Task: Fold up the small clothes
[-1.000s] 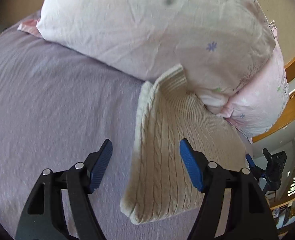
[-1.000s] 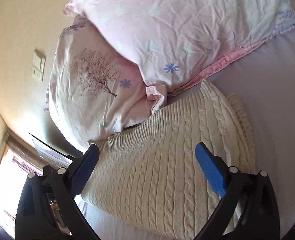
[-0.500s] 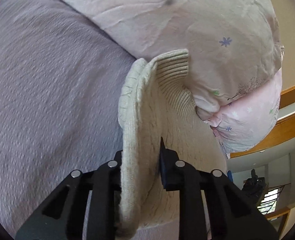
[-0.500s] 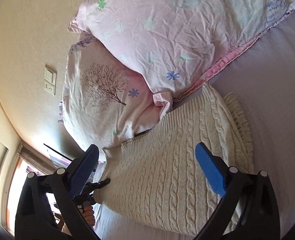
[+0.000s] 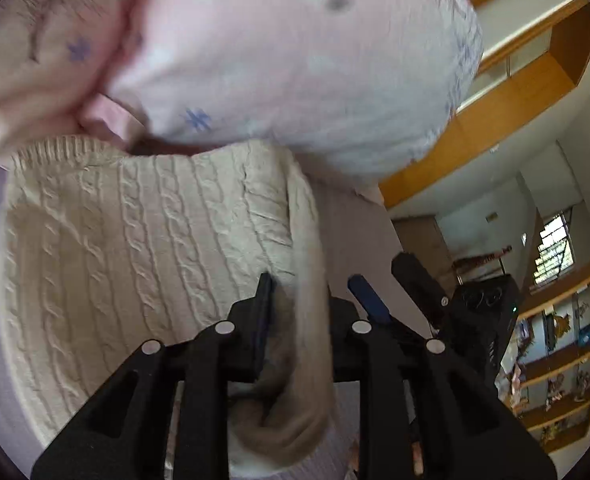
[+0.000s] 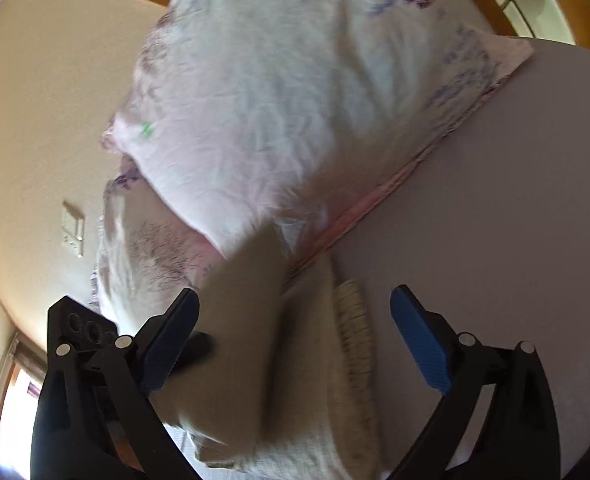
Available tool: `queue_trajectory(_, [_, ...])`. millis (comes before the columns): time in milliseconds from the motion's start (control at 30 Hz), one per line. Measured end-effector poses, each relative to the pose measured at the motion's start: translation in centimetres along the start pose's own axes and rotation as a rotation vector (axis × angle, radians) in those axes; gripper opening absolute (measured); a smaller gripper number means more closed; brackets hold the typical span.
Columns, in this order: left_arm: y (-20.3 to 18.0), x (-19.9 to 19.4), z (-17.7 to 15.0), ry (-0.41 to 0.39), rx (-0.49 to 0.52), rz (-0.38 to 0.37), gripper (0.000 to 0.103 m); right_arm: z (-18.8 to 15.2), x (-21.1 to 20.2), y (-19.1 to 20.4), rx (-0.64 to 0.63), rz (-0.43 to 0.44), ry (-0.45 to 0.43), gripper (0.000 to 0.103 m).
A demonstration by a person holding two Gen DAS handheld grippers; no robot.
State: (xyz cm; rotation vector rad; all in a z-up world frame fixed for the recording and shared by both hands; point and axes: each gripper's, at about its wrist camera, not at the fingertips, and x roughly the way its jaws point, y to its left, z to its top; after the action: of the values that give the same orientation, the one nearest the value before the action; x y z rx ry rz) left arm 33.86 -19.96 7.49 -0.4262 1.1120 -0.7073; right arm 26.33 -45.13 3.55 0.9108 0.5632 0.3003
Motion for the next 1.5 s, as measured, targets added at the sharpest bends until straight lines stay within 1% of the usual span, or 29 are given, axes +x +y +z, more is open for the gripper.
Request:
queue_trajectory(33, [-0.2,0.7,-0.3,0.024,0.000,-0.046,0.020,0.2,0.0,-0.4,0.009,-0.009,0.003,0.098])
queue_trajectory(67, [-0.5,0.8,-0.6,0.028,0.010,-0.079,0.023,0.4,0.0,-0.8,0.021,-0.002,0.010,0.098])
queue_trajectory(100, [-0.7,-0.1,-0.8,0.006,0.031,-0.083,0.024,0.5,0.1,-0.9,0.025,0.012,0.022,0.097])
queue_trajectory(167, [-0.6,-3.2,-1.3,-0.067,0.069,-0.074,0.047,0.5,0.5,-0.5,0.006,0.050,0.060,0.094])
queue_trajectory(233, [0.4,-6.4,-1.9,-0.139,0.072,-0.037,0.056,0.0,1.3,0.8,-0.052,0.061,0.109,0.089])
queue_trajectory(267, [1.1,-8.1,-2.3,-0.162,0.079,0.003,0.059,-0.3,1.6,1.4,-0.080,0.062,0.137,0.088])
queue_trajectory(333, [2.3,-10.3,-3.5,-0.189,0.106,0.107,0.059,-0.9,1.5,2.5,-0.123,0.076,0.169,0.084])
queue_trajectory(400, [3.4,-11.3,-4.7,-0.187,0.113,0.158,0.059,-1.6,-0.1,4.0,-0.192,0.077,0.134,0.083])
queue_trajectory(500, [4.4,-11.5,-5.5,-0.173,0.112,0.188,0.059,-2.9,-1.9,5.6,-0.275,0.070,0.108,0.083])
queue_trajectory(600, [4.6,-11.2,-6.5,-0.183,0.145,0.178,0.060,-4.3,-0.8,5.8,-0.325,-0.037,0.163,0.083])
queue_trajectory(633, [4.5,-11.2,-6.8,-0.183,0.161,0.171,0.062,-4.8,-0.1,5.7,-0.332,-0.071,0.189,0.073])
queue_trajectory(667, [4.1,-10.5,-7.4,-0.178,0.191,0.180,0.065,-5.2,0.5,5.2,-0.337,-0.119,0.216,0.047])
queue_trajectory(700, [3.8,-9.7,-7.7,-0.160,0.213,0.210,0.065,-5.8,1.6,4.3,-0.316,-0.207,0.267,0.044])
queue_trajectory(733, [4.2,-9.2,-8.4,-0.134,0.223,0.241,0.064,-6.2,2.2,3.2,-0.279,-0.244,0.302,0.044])
queue_trajectory(800, [5.0,-8.2,-9.4,-0.100,0.231,0.262,0.062,-6.9,1.4,1.5,-0.233,-0.232,0.297,0.046])
queue_trajectory(867, [5.0,-8.7,-10.2,-0.121,0.267,0.259,0.061,-7.4,0.4,0.8,-0.201,-0.209,0.304,0.048])
queue_trajectory(900, [5.2,-9.5,-10.2,-0.141,0.251,0.232,0.061,-7.3,-0.4,0.9,-0.192,-0.190,0.282,0.049])
queue_trajectory(933, [5.5,-10.4,-10.2,-0.167,0.223,0.195,0.061,-7.1,-1.0,1.0,-0.177,-0.168,0.266,0.056])
queue_trajectory(967, [6.2,-11.8,-9.9,-0.213,0.176,0.145,0.064,-6.7,-1.5,1.0,-0.151,-0.137,0.254,0.078])
queue_trajectory(1000, [6.9,-12.9,-9.6,-0.253,0.137,0.134,0.067,-6.1,-1.9,0.9,-0.120,-0.106,0.244,0.090])
queue_trajectory(1033, [7.7,-13.6,-9.2,-0.280,0.100,0.151,0.075,-5.6,-1.9,0.8,-0.103,-0.089,0.241,0.098])
queue_trajectory(1100, [9.5,-13.5,-8.2,-0.254,0.024,0.173,0.076,-4.9,-0.9,0.3,-0.075,-0.096,0.272,0.098])
queue_trajectory(1200, [11.5,-11.3,-7.3,-0.149,-0.063,0.152,0.076,-5.0,1.3,-1.0,-0.018,-0.098,0.343,0.098])
queue_trajectory(1300, [12.2,-9.2,-7.2,-0.094,-0.080,0.165,0.077,-5.6,2.3,-0.8,-0.041,-0.088,0.370,0.093])
queue_trajectory(1333, [12.2,-8.7,-7.3,-0.083,-0.092,0.150,0.078,-5.7,2.5,-0.8,-0.039,-0.071,0.382,0.082])
queue_trajectory(1367, [12.6,-7.9,-7.2,-0.072,-0.106,0.126,0.079,-6.0,2.9,-0.9,-0.034,-0.054,0.401,0.067])
queue_trajectory(1433, [12.8,-7.3,-7.1,-0.090,-0.107,0.096,0.080,-6.6,3.6,-0.8,-0.064,-0.066,0.405,0.056])
queue_trajectory(1467, [12.7,-6.8,-7.1,-0.090,-0.113,0.075,0.071,-6.8,3.6,-1.0,-0.058,-0.041,0.405,0.049])
queue_trajectory(1500, [12.8,-6.8,-7.0,-0.107,-0.123,0.072,0.064,-7.1,3.6,-1.2,-0.036,-0.012,0.409,0.047])
